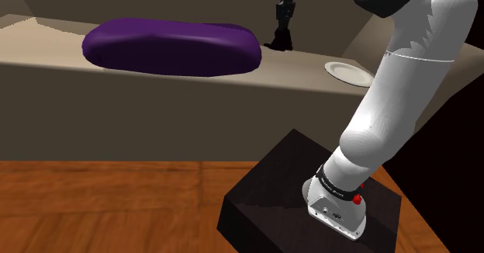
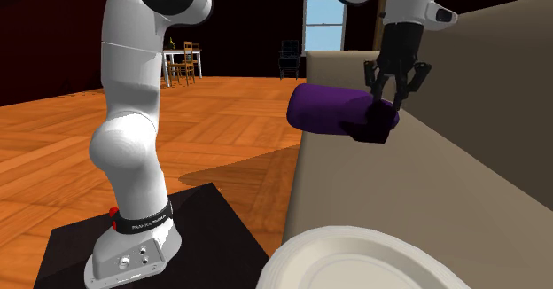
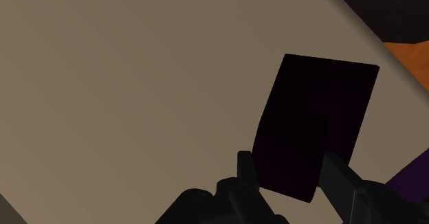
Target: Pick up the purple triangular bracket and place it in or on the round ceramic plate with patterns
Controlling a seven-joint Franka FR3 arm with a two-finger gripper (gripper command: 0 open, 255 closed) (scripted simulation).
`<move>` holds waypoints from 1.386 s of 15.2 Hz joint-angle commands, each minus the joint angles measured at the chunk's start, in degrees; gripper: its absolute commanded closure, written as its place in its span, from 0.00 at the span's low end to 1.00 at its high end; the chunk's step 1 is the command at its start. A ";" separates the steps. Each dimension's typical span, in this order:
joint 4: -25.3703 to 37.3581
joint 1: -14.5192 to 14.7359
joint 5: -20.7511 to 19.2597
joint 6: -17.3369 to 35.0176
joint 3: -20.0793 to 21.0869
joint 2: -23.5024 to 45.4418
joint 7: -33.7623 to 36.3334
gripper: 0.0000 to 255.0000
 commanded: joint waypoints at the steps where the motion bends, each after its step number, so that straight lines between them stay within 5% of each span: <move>1: 2.24 -0.10 0.13 -1.81 -0.03 0.45 -0.18 1.00; 21: -10.46 -11.26 -5.72 2.53 -10.24 -11.27 -21.46 1.00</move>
